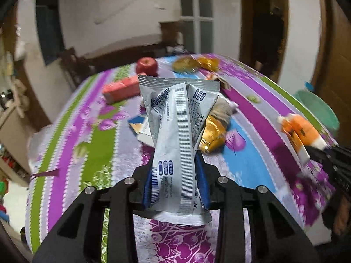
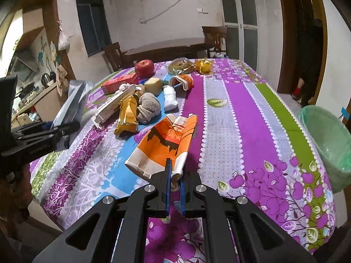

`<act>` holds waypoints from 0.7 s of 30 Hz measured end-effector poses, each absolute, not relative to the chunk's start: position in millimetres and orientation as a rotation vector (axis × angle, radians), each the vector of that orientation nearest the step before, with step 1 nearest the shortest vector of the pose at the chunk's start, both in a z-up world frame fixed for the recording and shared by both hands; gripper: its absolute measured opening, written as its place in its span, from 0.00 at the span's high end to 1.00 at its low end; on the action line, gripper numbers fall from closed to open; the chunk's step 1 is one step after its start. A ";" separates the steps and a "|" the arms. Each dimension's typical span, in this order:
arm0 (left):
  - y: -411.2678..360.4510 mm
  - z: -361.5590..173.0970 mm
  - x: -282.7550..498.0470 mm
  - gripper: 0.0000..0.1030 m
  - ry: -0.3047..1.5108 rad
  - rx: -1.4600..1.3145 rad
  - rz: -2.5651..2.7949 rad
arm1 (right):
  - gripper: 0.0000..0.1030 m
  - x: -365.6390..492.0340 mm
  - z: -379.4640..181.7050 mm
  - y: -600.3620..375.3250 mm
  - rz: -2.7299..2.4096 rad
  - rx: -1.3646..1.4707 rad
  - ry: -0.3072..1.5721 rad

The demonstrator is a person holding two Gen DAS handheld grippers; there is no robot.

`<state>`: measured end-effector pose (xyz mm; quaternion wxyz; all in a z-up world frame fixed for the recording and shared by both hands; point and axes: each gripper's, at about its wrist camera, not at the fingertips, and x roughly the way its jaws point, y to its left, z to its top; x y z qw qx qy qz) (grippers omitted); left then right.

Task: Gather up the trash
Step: 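Carry both held wrappers over the green bin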

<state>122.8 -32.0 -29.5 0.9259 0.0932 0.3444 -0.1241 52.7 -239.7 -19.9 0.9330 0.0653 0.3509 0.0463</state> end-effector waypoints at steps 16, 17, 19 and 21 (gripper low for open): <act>-88.9 -0.2 112.6 0.68 0.583 0.297 -0.181 | 0.93 24.4 10.9 -282.0 0.055 0.103 0.647; -94.4 0.8 112.4 0.68 0.578 0.305 -0.185 | 0.93 22.5 13.1 -287.0 0.048 0.104 0.642; -107.0 3.7 111.5 0.68 0.567 0.324 -0.197 | 0.93 17.7 17.5 -299.7 0.031 0.109 0.630; -118.2 5.5 111.5 0.68 0.560 0.340 -0.209 | 0.93 14.3 21.1 -313.3 0.009 0.105 0.620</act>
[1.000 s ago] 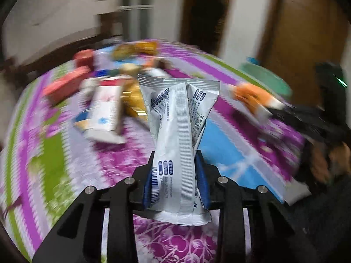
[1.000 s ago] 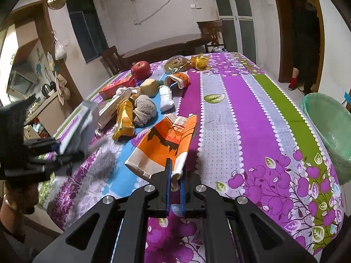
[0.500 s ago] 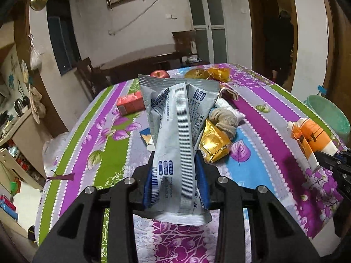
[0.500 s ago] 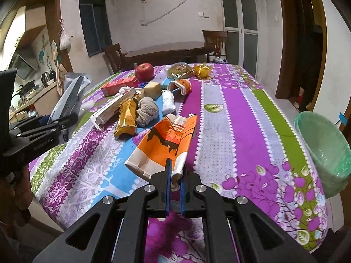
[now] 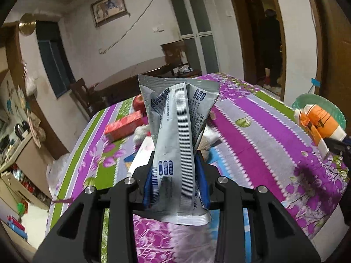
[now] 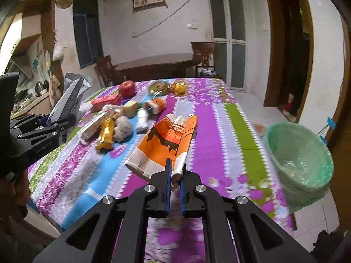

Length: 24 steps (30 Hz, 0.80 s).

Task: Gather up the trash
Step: 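Carry both held wrappers over the green bin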

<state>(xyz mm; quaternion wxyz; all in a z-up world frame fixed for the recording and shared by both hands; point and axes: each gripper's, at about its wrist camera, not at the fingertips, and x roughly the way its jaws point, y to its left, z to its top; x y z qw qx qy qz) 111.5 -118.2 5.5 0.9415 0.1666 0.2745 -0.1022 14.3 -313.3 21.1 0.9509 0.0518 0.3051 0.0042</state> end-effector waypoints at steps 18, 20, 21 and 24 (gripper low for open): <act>-292.0 7.6 144.6 0.68 0.661 0.445 -0.597 | 0.93 -31.5 49.0 -501.7 -0.334 0.142 0.629; -314.7 4.6 151.9 0.68 0.699 0.447 -0.666 | 0.93 -32.2 51.3 -520.8 -0.365 0.146 0.646; -330.6 2.8 155.8 0.68 0.726 0.451 -0.718 | 0.93 -32.5 53.6 -532.5 -0.382 0.147 0.657; -365.8 -4.3 163.9 0.68 0.779 0.458 -0.819 | 0.93 -29.6 56.3 -560.0 -0.413 0.162 0.702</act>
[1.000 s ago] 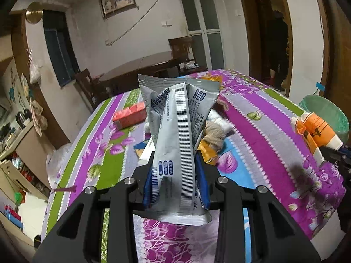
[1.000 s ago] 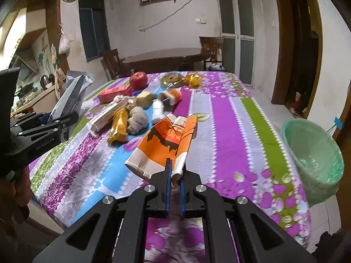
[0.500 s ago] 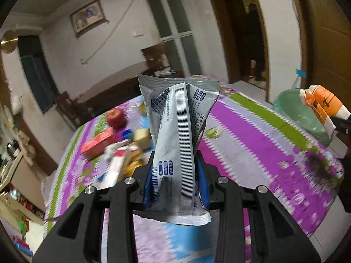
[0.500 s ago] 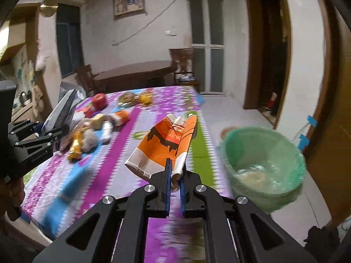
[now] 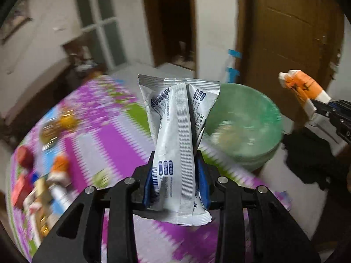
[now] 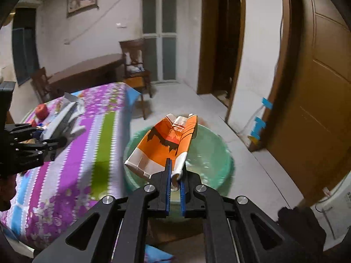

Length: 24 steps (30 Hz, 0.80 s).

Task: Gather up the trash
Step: 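Carry both held wrappers over the green bin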

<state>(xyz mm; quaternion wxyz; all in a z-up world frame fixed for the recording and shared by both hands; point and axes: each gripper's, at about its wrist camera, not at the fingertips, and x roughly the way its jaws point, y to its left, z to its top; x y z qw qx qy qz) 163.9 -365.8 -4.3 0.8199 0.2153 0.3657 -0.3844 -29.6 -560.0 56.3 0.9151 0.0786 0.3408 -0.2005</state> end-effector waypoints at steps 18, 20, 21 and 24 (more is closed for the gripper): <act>-519.8 -46.1 218.0 0.69 1.086 0.502 -1.121 | 0.93 39.0 7.5 -668.3 -0.446 0.379 1.035; -521.4 -47.9 221.5 0.68 1.097 0.498 -1.122 | 0.93 46.5 5.4 -672.3 -0.427 0.391 1.047; -521.8 -49.0 224.9 0.68 1.101 0.498 -1.120 | 0.93 52.0 4.9 -672.2 -0.419 0.394 1.054; -524.9 -57.2 231.2 0.61 1.129 0.498 -1.096 | 0.93 65.1 3.7 -666.2 -0.410 0.387 1.062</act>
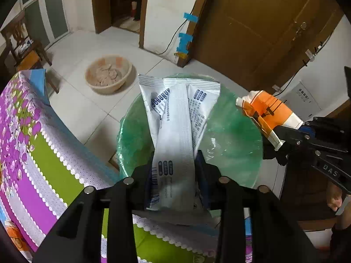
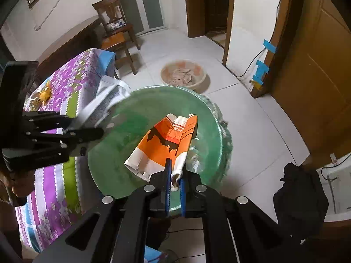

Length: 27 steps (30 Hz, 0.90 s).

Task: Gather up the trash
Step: 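Open both tools to drop the wrappers into the green bin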

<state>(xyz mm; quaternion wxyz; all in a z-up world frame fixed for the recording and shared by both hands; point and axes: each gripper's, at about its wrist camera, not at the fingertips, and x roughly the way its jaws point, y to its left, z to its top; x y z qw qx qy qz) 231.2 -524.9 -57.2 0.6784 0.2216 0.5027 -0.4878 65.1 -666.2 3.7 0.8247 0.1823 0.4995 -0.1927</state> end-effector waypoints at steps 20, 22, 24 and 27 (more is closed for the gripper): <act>-478.7 -46.0 209.8 0.41 0.971 0.492 -0.990 | 0.58 75.0 0.2 -629.0 -0.435 0.320 1.008; -464.7 -43.5 204.8 0.41 0.937 0.487 -0.947 | 0.58 70.2 5.1 -616.5 -0.439 0.300 0.961; -450.3 -41.2 198.0 0.41 0.883 0.493 -0.884 | 0.58 62.3 11.2 -599.6 -0.471 0.252 0.891; -426.7 -38.7 189.8 0.41 0.805 0.500 -0.810 | 0.57 52.7 17.8 -572.0 -0.520 0.169 0.803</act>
